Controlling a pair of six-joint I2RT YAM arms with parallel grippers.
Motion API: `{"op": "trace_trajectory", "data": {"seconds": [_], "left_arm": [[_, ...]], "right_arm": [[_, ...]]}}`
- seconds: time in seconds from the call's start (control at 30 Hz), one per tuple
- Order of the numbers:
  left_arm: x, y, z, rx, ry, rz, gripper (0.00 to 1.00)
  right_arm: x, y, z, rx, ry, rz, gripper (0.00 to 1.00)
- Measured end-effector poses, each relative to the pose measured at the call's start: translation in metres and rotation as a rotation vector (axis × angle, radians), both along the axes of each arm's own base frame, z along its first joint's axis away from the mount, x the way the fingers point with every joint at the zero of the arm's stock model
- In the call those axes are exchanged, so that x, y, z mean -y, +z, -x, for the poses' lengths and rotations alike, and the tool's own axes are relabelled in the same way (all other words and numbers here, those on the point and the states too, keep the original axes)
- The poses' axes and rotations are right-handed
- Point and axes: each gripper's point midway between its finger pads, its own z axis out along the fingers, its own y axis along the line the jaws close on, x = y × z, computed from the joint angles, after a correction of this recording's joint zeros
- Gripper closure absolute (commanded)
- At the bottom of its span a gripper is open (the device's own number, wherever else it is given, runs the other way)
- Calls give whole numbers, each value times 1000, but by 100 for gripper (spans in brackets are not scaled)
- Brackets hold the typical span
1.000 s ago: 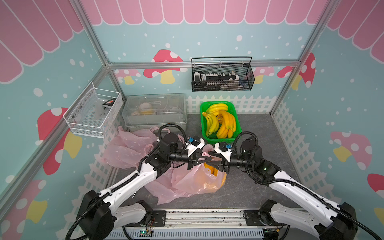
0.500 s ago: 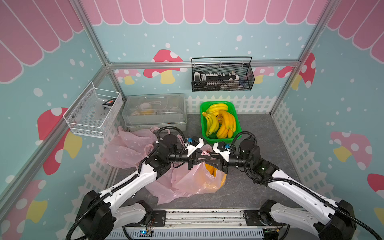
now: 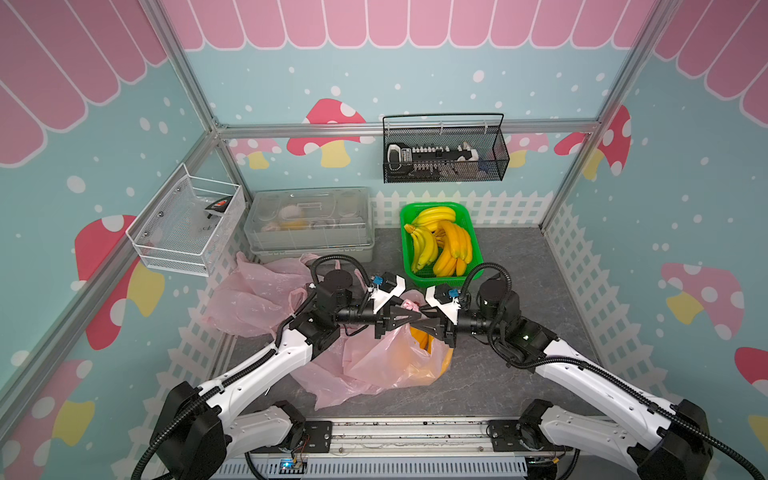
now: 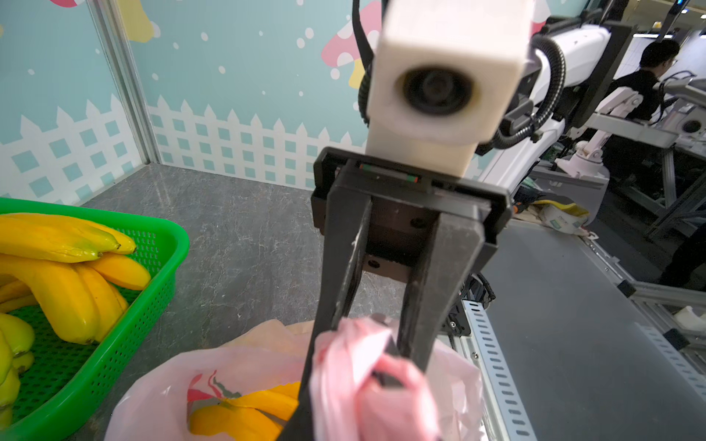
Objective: Place the banana into a plastic bag & tie a knot
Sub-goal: Cross the plastic bag at the center of the board.
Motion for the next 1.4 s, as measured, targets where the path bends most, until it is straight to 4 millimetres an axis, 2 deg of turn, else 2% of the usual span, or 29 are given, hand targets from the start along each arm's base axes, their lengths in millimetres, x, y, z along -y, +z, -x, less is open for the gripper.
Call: {"op": "trace_trajectory", "data": {"seconds": [0.07,0.4,0.73,0.83,0.93,1.03,1.23,1.33,1.4], "left_arm": [[0,0,-1,-8,6,1,81],[-1,0,-1,-18,3,1,83],[3,-1,-5,-46,-4,-21,100],[4,-2,-7,-54,-2,-27,100],[4,-3,-8,-58,4,-31,100],[4,-5,-9,-64,11,-37,100],[4,-9,-10,-77,18,-48,100],[4,-9,-10,-80,18,-50,100],[4,-10,-10,-82,18,-52,100]], "right_arm": [[1,-2,-2,-1,-15,8,79],[3,-3,-9,1,-55,15,81],[7,-5,-13,-1,-91,29,79],[11,-4,-13,0,-107,35,79],[15,-2,-12,4,-126,38,71],[20,3,-12,23,-151,35,68],[33,21,-11,73,-205,8,68],[32,18,-12,67,-204,13,68],[29,13,-13,54,-199,26,72]]}}
